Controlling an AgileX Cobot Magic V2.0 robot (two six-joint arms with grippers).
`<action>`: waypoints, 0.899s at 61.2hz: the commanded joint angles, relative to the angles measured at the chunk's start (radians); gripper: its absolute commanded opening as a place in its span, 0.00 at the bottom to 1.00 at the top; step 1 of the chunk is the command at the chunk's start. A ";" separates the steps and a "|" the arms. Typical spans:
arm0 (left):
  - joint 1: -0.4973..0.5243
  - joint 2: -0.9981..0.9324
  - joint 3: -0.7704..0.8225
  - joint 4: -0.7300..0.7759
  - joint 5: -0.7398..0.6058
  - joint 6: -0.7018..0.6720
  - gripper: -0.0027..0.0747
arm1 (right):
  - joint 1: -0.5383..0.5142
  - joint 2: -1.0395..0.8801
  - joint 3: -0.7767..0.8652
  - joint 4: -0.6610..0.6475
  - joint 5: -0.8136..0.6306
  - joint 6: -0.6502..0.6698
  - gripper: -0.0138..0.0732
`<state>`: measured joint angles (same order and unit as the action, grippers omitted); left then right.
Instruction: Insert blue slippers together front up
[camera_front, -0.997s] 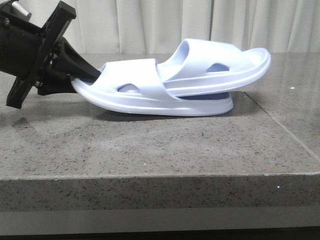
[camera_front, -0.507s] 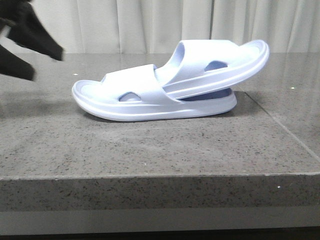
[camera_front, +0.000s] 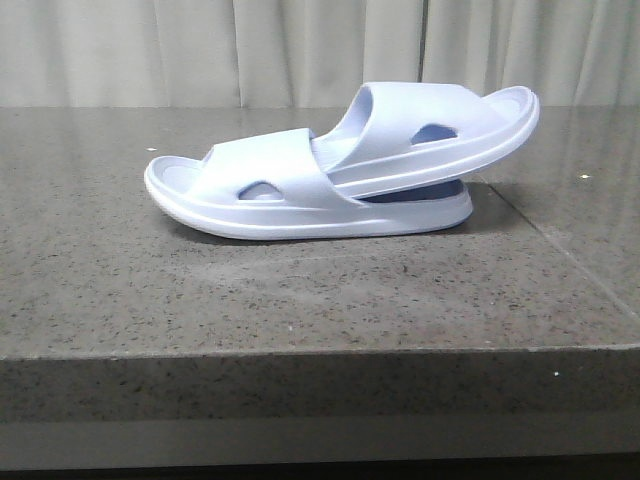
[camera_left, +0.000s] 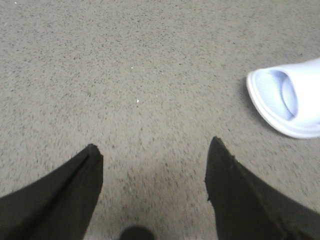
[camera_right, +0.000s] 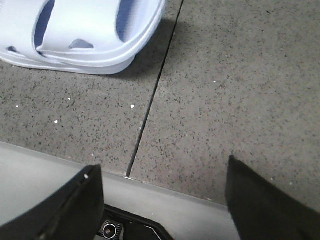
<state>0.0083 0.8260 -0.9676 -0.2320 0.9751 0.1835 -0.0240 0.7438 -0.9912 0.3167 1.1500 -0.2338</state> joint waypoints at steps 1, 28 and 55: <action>0.003 -0.103 0.014 -0.007 -0.009 -0.014 0.60 | 0.001 -0.061 -0.014 0.000 -0.008 0.010 0.77; 0.003 -0.296 0.150 -0.007 -0.012 -0.014 0.60 | 0.001 -0.245 0.075 0.001 -0.028 0.010 0.77; 0.003 -0.296 0.152 -0.009 -0.014 -0.014 0.24 | 0.001 -0.246 0.079 0.001 -0.030 0.010 0.36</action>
<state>0.0083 0.5233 -0.7899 -0.2257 1.0309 0.1813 -0.0240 0.4910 -0.8935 0.3126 1.1828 -0.2206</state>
